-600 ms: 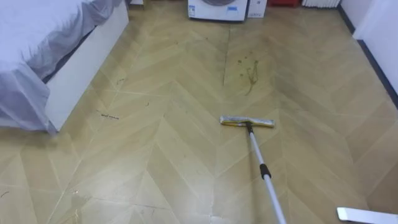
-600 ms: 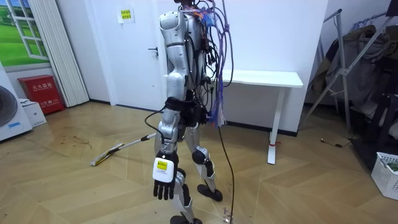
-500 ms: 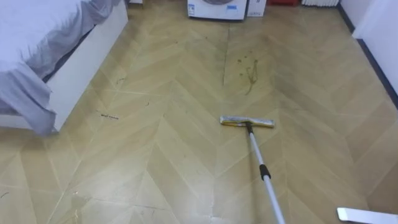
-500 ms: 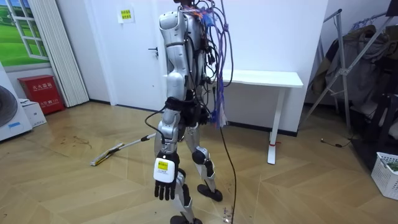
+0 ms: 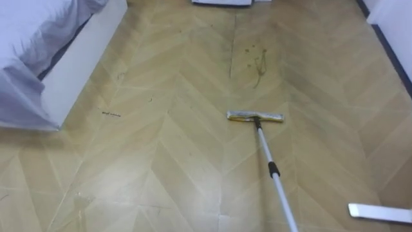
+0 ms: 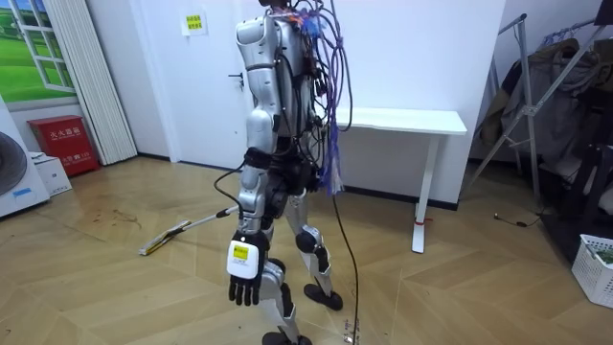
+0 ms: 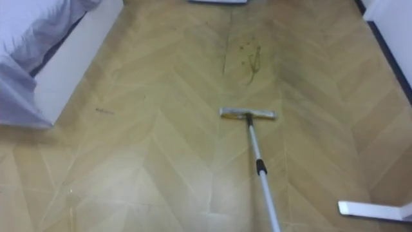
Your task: Mop floor
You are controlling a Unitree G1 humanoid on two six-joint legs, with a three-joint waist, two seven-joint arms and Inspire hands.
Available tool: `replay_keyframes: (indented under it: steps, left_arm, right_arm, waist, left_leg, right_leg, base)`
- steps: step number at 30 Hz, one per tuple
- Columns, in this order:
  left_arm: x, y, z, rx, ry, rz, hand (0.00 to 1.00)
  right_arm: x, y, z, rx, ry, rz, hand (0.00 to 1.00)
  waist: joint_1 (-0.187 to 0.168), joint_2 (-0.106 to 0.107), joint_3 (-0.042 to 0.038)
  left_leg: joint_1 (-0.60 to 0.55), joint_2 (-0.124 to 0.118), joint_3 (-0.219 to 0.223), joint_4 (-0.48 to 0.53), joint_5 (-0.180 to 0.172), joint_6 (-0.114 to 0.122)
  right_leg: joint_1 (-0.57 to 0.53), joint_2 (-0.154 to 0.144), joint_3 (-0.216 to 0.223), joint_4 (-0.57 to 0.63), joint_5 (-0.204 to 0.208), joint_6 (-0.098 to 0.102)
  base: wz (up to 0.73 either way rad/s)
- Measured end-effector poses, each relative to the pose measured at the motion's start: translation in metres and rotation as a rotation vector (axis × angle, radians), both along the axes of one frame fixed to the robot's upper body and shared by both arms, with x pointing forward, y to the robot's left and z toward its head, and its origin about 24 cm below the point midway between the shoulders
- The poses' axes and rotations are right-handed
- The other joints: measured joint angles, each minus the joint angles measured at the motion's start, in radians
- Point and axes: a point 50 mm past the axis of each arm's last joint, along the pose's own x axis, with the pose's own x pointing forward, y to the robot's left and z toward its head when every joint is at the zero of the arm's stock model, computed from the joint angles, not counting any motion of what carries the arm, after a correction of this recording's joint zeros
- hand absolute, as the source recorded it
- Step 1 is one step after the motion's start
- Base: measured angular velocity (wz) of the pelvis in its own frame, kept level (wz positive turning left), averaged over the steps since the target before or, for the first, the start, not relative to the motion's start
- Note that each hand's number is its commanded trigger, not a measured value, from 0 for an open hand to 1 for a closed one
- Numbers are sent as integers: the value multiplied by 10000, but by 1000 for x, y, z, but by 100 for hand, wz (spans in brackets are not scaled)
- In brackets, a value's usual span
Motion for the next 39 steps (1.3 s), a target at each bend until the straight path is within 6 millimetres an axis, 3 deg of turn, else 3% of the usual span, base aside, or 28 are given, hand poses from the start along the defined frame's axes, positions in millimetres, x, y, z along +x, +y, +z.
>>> replay_keyframes:
  steps: [7, 12, 17, 24, 27, 29, 31, 32, 33, 34, 35, 36, 37, 38, 39]
  left_arm:
    - [0, -5, -2, -77, 322, -601, 0]
    - [2, -6, -2, 65, 285, -352, 0]
    - [16, -6, -2, 93, 132, -383, 0]
    - [17, -9, -3, -74, 44, -98, 0]
    - [16, -10, -3, -139, 137, 70, 0]
    - [18, -10, -3, -185, 46, 260, 0]
    - [20, -10, -2, -246, 35, 304, 0]
    - [16, -12, -3, -323, 215, 517, 0]
    - [6, -13, -4, -410, 479, 941, 0]
    - [3, -13, -4, -428, 543, 1122, 0]
    - [2, -12, -4, -395, 456, 1393, 0]
    - [5, -12, -4, -408, 238, 1610, 0]
    - [8, -13, -4, -451, 100, 1718, 0]
    - [15, -12, -4, -497, -193, 1786, 0]
    - [19, -11, -3, -501, -427, 1749, 0]
  right_arm:
    - [9, 0, 0, -219, -215, -249, 100]
    - [7, 1, 0, -469, -211, -442, 100]
    - [7, -1, 0, -813, -316, -796, 100]
    - [11, 3, -1, -473, -552, -1688, 100]
    - [9, 5, -1, -329, -534, -2074, 100]
    - [6, 6, -1, -282, -476, -2496, 100]
    - [5, 5, -1, -307, -407, -2746, 100]
    - [14, 1, 0, -405, -489, -2729, 100]
    - [22, -7, 3, -530, -504, -2657, 100]
    - [29, -10, 5, -551, -568, -2583, 100]
    - [49, -17, 10, -552, -868, -2436, 100]
    - [77, -24, 18, -541, -1476, -2276, 100]
    - [90, -28, 22, -528, -1850, -2202, 100]
    - [114, -31, 31, -349, -2526, -2138, 100]
    - [131, -31, 36, -151, -3038, -2069, 100]
  waist:
    - [-16, 180, -30]
    - [0, 180, -55]
    - [38, 298, 29]
    - [100, 256, 103]
    - [320, 359, 32]
    - [367, 419, -17]
    - [637, 368, -31]
    - [909, 333, 8]
    - [1152, 285, 36]
    - [1193, 272, 33]
    - [1338, 141, 80]
    - [1523, 59, 153]
    - [1553, 20, 208]
    - [1625, -80, 284]
    - [1679, -260, 404]
  left_leg:
    - [-1072, 58, -80, 328, 48, 73]
    - [-2282, 50, -149, 429, 328, 53]
    - [-3482, 60, -206, 961, 418, 4]
    - [-5132, 2, -232, 2046, 416, 0]
    - [-5692, -59, -581, 2444, 504, -140]
    - [-6149, -195, -902, 2830, 593, -284]
    - [-6687, -153, -843, 3704, 645, -376]
    - [-7327, -96, -659, 5793, 700, -376]
    - [-7812, -141, -454, 8273, 1337, -223]
    - [-8076, -219, -393, 9172, 1958, -219]
    - [-8661, -326, -254, 10421, 3675, -268]
    - [-9464, -291, -114, 11697, 4605, -334]
    - [-9884, -318, -36, 12500, 4434, -323]
    - [-10587, -298, 219, 13412, 3562, -336]
    - [-10873, -311, 385, 13139, 2736, -259]
  right_leg:
    - [-1226, -7, 56, 654, -12, -12]
    - [-2664, -79, 65, 1293, -126, -139]
    - [-4074, -218, 123, 2406, -413, -298]
    - [-6030, -497, 281, 4123, -1146, -475]
    - [-6543, -431, 305, 4703, -1310, -672]
    - [-6984, -292, 566, 5271, -1512, -886]
    - [-7450, -427, 574, 6014, -1874, -1179]
    - [-7668, -526, 583, 6708, -2180, -1429]
    - [-7787, -510, 703, 7406, -2492, -1579]
    - [-7804, -501, 774, 7714, -2633, -1616]
    - [-8020, -489, 1044, 8294, -2818, -1710]
    - [-8314, -451, 1284, 8666, -2865, -1792]
    - [-8405, -452, 1387, 8801, -2869, -1799]
    - [-8538, -496, 1629, 8903, -2867, -1798]
    - [-8542, -621, 1842, 8861, -2873, -1771]
  base:
    - [1]
    - [0]
    - [-1]
    - [7]
    - [26]
    - [51]
    - [12]
    - [-38]
    - [-44]
    - [-41]
    - [-44]
    - [-45]
    - [-38]
    - [-15]
    - [-9]
